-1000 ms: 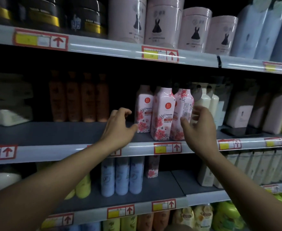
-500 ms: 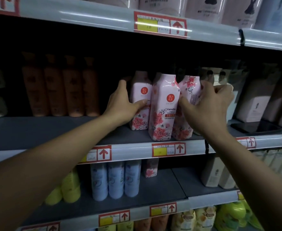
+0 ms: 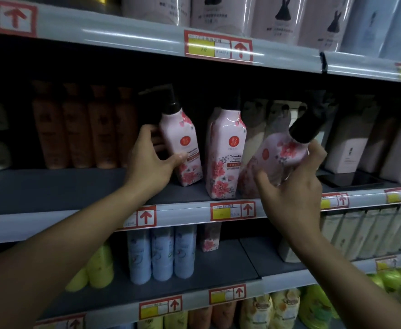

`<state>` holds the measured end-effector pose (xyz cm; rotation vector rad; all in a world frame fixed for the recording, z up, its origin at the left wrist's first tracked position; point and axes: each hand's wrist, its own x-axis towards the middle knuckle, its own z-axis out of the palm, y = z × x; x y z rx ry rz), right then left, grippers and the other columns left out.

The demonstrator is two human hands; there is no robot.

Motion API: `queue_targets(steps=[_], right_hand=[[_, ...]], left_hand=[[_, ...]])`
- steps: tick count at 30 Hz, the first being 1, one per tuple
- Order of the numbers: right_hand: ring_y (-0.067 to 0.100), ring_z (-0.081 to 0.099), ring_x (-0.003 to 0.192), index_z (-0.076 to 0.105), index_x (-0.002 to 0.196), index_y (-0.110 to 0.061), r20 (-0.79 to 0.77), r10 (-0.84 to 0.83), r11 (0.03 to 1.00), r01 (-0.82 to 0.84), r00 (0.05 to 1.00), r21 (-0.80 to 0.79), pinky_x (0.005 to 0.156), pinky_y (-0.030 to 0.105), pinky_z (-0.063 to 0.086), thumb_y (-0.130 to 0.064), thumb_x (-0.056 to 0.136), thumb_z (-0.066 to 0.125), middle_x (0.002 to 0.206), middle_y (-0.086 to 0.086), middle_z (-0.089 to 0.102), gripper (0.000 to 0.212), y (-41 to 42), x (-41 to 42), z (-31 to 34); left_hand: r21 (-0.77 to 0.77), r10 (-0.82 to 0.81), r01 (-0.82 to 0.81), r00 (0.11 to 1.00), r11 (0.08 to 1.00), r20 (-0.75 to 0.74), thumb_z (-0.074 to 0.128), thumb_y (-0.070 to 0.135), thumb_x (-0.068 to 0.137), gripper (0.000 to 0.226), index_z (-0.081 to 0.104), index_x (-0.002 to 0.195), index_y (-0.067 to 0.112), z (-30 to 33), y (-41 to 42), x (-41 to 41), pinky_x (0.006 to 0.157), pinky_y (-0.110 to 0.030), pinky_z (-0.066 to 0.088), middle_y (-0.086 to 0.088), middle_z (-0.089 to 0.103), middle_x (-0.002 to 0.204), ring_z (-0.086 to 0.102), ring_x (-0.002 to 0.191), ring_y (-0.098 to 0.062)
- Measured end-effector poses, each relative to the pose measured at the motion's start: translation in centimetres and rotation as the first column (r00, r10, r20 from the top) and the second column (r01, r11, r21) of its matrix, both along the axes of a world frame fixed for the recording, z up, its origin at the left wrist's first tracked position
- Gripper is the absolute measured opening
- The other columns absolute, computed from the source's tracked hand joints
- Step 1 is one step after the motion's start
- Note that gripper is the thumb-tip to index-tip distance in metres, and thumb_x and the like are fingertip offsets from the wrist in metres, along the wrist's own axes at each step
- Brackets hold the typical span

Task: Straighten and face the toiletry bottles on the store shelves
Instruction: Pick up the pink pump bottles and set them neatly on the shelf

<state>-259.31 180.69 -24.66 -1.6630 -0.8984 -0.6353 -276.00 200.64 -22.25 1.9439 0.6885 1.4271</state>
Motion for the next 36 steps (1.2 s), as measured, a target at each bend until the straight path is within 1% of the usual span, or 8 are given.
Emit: queue_targets(steps=[6, 10, 17, 21, 25, 28, 31, 36], right_hand=[[0.018, 0.069, 0.080, 0.029, 0.139, -0.032, -0.060, 0.080, 0.991, -0.072, 0.995, 0.113, 0.069, 0.034, 0.055, -0.028, 0.082, 0.085, 0.095, -0.011, 0.063, 0.081, -2.2, -1.0, -0.7], [-0.007, 0.067, 0.089, 0.036, 0.141, -0.015, -0.118, 0.117, 0.967, -0.085, 0.986, 0.242, 0.082, 0.035, 0.060, -0.031, 0.079, 0.089, 0.106, -0.027, 0.057, 0.083, -4.0, -1.2, -1.0], [0.023, 0.070, 0.091, 0.046, 0.137, -0.020, -0.105, 0.042, 0.989, -0.027, 0.994, 0.143, 0.074, 0.044, 0.058, -0.032, 0.075, 0.088, 0.106, -0.005, 0.067, 0.076, -8.5, -1.9, -2.4], [0.023, 0.067, 0.087, 0.050, 0.130, -0.027, -0.105, 0.028, 0.998, -0.022, 0.994, 0.053, 0.070, 0.045, 0.057, -0.036, 0.075, 0.088, 0.099, -0.010, 0.066, 0.068, -10.5, -2.4, -4.1], [0.015, 0.070, 0.102, 0.047, 0.134, -0.031, -0.273, 0.137, 0.991, -0.131, 0.952, 0.039, 0.084, 0.047, 0.061, -0.044, 0.073, 0.089, 0.112, -0.011, 0.070, 0.075, -11.8, -2.7, -6.0], [0.011, 0.071, 0.104, 0.049, 0.125, -0.036, -0.359, 0.225, 0.974, -0.211, 0.906, 0.078, 0.086, 0.048, 0.062, -0.056, 0.068, 0.085, 0.111, -0.010, 0.071, 0.070, -12.6, -2.6, -7.1], [0.006, 0.070, 0.104, 0.053, 0.124, -0.035, -0.365, 0.305, 0.952, -0.298, 0.880, 0.077, 0.087, 0.039, 0.063, -0.031, 0.082, 0.085, 0.112, -0.010, 0.072, 0.053, -13.5, -2.7, -7.9], [0.002, 0.069, 0.107, 0.055, 0.138, -0.034, -0.375, 0.352, 0.931, -0.364, 0.858, 0.042, 0.084, 0.022, 0.061, -0.014, 0.090, 0.079, 0.118, -0.012, 0.072, 0.058, -14.6, -2.3, -9.3]], left_hand=[[0.036, 0.013, -0.016, 0.996, 0.999, 0.088, 0.091, 0.022, 0.076, 0.059, 0.054, 0.122, 0.021, -1.3, -2.4, -2.1, 0.101, -0.048, 0.054, 0.004, 0.068, 0.121, 0.065, 0.115, -0.016], [0.092, -0.024, 0.014, 0.993, 0.996, 0.114, 0.090, 0.019, 0.077, 0.061, 0.053, 0.125, 0.031, -1.7, -4.3, -4.0, 0.105, -0.042, 0.053, 0.011, 0.066, 0.122, 0.064, 0.116, -0.010], [0.193, -0.061, 0.058, 0.998, 0.979, 0.008, 0.087, 0.006, 0.077, 0.081, 0.047, 0.137, 0.042, -1.7, -7.3, -6.8, 0.108, -0.047, 0.050, 0.008, 0.064, 0.135, 0.061, 0.126, -0.015], [0.243, -0.074, 0.087, 0.995, 0.966, -0.064, 0.087, 0.016, 0.080, 0.076, 0.047, 0.139, 0.043, -1.2, -10.5, -7.9, 0.111, -0.032, 0.043, 0.017, 0.059, 0.137, 0.053, 0.131, -0.005], [0.192, -0.156, 0.171, 0.983, 0.966, -0.092, 0.088, 0.025, 0.080, 0.069, 0.049, 0.133, 0.047, -1.6, -13.1, -8.5, 0.102, -0.016, 0.042, 0.039, 0.056, 0.125, 0.050, 0.121, 0.018], [0.148, -0.186, 0.204, 0.975, 0.968, -0.123, 0.089, 0.027, 0.077, 0.068, 0.053, 0.132, 0.042, -2.9, -14.2, -8.4, 0.094, -0.012, 0.044, 0.037, 0.058, 0.121, 0.055, 0.114, 0.016], [0.095, -0.205, 0.222, 0.965, 0.970, -0.162, 0.090, 0.026, 0.076, 0.063, 0.055, 0.126, 0.040, -4.7, -14.9, -8.1, 0.087, -0.005, 0.042, 0.033, 0.062, 0.115, 0.055, 0.106, 0.021], [-0.003, -0.250, 0.256, 0.944, 0.967, -0.215, 0.092, 0.016, 0.074, 0.065, 0.058, 0.127, 0.036, -8.2, -15.1, -6.8, 0.098, -0.023, 0.050, 0.026, 0.068, 0.117, 0.062, 0.111, 0.009]])
